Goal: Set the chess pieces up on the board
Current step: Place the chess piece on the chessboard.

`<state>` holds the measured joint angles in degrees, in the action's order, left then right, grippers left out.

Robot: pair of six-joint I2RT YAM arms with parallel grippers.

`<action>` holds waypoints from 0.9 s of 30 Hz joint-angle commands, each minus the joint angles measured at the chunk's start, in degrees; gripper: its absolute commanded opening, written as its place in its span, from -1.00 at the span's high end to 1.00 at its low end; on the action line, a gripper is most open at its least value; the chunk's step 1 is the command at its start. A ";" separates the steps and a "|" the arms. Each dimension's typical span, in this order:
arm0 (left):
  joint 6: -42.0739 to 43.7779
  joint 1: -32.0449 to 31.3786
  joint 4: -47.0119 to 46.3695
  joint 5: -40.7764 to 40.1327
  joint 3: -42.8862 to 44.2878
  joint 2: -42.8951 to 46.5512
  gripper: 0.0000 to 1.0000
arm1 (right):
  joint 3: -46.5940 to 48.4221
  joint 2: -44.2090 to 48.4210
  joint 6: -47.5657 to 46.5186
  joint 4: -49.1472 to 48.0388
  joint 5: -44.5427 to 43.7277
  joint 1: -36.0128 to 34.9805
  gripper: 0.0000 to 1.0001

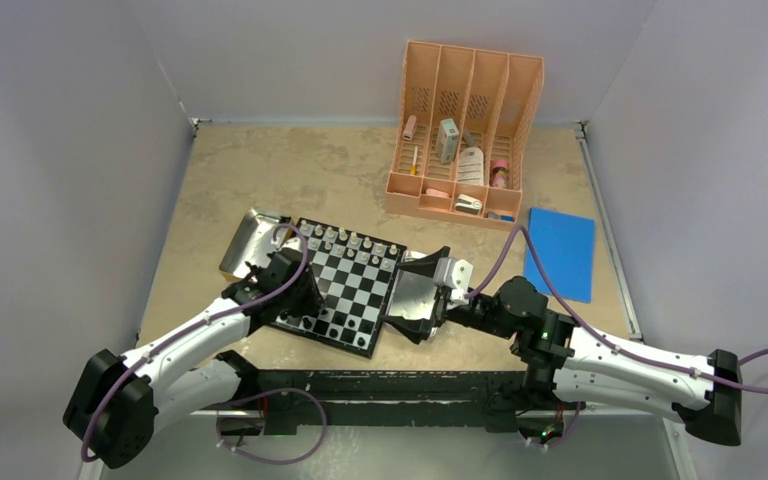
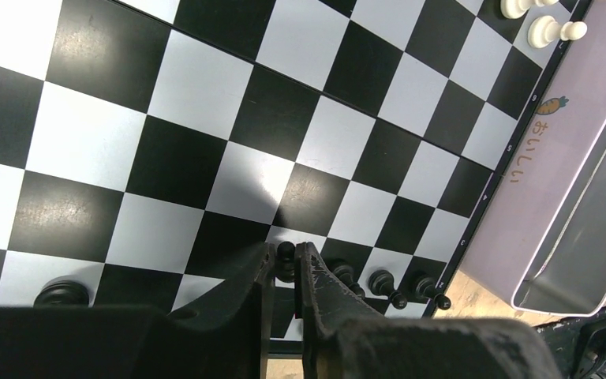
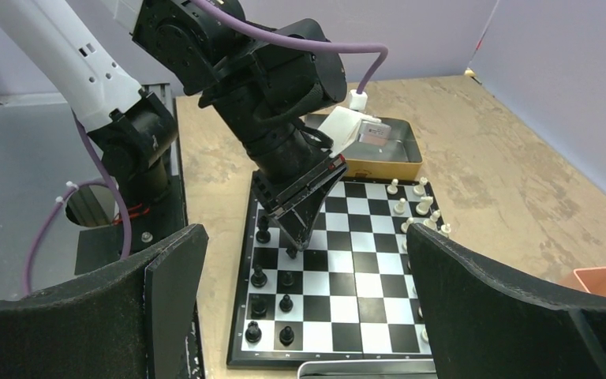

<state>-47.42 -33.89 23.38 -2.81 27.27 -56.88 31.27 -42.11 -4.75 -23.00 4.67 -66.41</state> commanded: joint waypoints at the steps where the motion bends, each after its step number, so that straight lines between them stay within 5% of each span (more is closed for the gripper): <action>1: 0.17 -0.44 -0.33 -0.31 1.58 1.19 0.68 | 2.40 -0.16 -0.56 -2.75 1.16 -0.12 -0.98; 19: 1.30 -0.69 0.89 -0.16 3.77 -0.02 0.59 | 2.69 -1.18 0.94 -3.01 0.25 -0.15 -0.98; 27: 4.24 -0.55 5.02 -0.06 9.26 1.59 0.44 | 8.02 -10.03 21.96 -0.17 -10.65 -0.12 -0.98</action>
<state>-46.44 -34.26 26.98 -2.79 31.31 -56.77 32.71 -47.40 4.62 -23.31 -0.23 -66.43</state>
